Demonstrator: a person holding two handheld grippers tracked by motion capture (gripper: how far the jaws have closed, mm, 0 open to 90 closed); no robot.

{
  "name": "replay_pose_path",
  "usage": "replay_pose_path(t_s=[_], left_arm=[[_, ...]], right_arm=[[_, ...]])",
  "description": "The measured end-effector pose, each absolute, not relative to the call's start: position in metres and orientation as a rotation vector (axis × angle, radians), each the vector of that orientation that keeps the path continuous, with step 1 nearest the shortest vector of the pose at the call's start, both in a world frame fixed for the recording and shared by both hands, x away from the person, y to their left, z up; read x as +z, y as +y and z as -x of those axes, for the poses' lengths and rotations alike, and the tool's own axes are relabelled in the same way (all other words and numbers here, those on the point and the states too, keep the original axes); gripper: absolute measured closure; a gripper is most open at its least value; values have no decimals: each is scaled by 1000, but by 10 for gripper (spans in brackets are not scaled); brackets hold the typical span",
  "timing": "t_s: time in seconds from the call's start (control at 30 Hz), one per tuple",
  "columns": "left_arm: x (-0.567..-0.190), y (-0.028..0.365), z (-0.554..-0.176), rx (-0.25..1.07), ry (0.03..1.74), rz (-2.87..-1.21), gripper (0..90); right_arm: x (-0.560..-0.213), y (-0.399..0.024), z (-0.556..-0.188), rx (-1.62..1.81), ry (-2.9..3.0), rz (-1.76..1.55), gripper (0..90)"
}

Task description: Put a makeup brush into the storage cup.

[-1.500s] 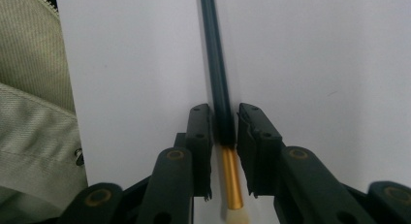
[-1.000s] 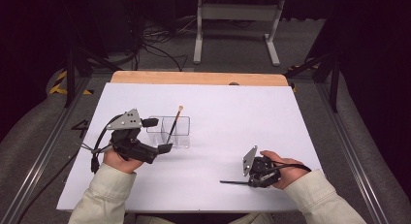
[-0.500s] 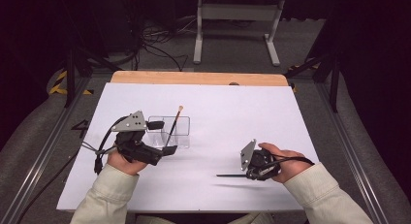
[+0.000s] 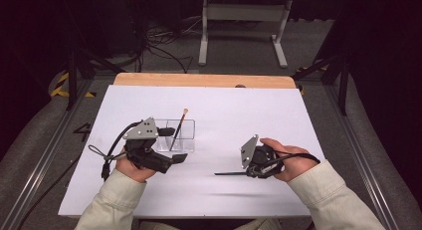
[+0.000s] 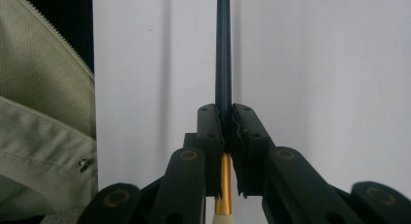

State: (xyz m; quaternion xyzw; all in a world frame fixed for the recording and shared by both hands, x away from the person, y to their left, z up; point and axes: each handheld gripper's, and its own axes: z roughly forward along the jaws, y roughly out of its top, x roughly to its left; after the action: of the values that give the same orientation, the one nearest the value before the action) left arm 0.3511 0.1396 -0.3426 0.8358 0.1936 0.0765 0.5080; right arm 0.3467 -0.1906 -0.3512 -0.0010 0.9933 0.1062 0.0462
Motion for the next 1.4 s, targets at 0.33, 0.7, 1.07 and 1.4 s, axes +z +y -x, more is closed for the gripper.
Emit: replay_pose_path(t_s=[0.33,0.7,1.07,1.4], left_arm=[[-344,135,-351,157,446,-2020,148],[-348,125,-350,124,419,-2050,196],[-354,111,-348,106,366,-2092,214],[-359,99,-345,87,319,-2120,267]], right_arm=[[-338,-178,-349,337,3018,50,829],[-326,-165,-350,377,3013,67,828],[-326,-154,-348,410,3007,93,828],[-327,-147,-345,445,3009,105,828]])
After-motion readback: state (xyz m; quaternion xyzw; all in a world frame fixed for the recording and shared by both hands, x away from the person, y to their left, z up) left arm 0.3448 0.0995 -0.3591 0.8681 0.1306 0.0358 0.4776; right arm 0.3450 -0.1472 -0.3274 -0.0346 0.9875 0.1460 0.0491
